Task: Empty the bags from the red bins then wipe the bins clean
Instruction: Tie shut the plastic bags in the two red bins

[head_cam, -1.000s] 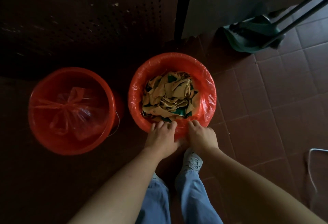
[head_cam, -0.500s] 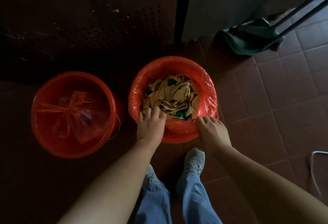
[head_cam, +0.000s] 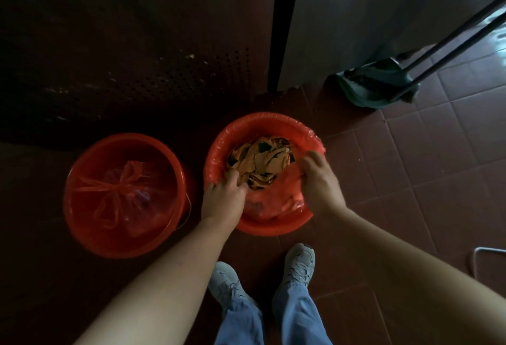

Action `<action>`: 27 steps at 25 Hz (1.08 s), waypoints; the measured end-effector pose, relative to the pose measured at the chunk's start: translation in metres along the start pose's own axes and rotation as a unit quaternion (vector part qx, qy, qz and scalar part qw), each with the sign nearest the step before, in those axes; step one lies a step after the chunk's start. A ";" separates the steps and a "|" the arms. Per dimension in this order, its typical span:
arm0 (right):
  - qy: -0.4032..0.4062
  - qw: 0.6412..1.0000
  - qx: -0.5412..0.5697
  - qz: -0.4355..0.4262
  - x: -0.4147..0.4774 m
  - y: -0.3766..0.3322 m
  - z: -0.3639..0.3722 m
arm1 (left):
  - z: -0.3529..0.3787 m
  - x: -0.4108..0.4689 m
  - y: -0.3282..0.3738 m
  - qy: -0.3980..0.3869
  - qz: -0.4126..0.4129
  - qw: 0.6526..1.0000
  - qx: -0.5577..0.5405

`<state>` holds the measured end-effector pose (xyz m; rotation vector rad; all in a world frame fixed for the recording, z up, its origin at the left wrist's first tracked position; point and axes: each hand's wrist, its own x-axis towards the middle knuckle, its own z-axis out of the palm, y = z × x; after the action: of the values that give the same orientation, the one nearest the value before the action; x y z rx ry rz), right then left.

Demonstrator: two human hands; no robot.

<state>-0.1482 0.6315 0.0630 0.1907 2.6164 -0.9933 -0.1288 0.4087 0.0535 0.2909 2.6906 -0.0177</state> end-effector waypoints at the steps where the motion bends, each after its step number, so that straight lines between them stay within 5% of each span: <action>1: -0.040 0.996 -0.039 -0.066 -0.001 -0.012 0.006 | -0.003 -0.004 0.002 -0.001 0.004 1.000 -0.002; 4: -0.213 0.948 -0.156 -0.177 -0.013 -0.038 0.021 | -0.015 -0.016 -0.003 -0.003 -0.002 1.000 -0.006; 7: -0.284 0.930 -0.189 -0.139 -0.023 -0.045 0.014 | -0.029 -0.025 -0.016 -0.016 -0.011 1.000 -0.008; 10: -0.198 0.953 -0.221 -0.061 -0.019 -0.048 -0.008 | -0.039 -0.030 -0.031 -0.017 -0.032 0.999 -0.012; 14: -0.009 0.985 -0.124 0.123 0.020 -0.051 -0.033 | -0.035 -0.021 -0.044 -0.024 -0.045 0.999 -0.014; 18: -0.016 0.953 -0.054 0.297 0.079 -0.016 -0.016 | 0.000 0.010 -0.051 -0.021 -0.116 0.990 -0.073; 27: 0.010 0.975 -0.068 0.211 0.143 0.011 0.029 | 0.053 0.072 -0.063 0.049 -0.311 0.920 -0.232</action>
<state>-0.2719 0.6217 -0.0148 0.6920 2.4954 -0.6632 -0.1837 0.3585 -0.0270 -0.7238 2.6605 0.4472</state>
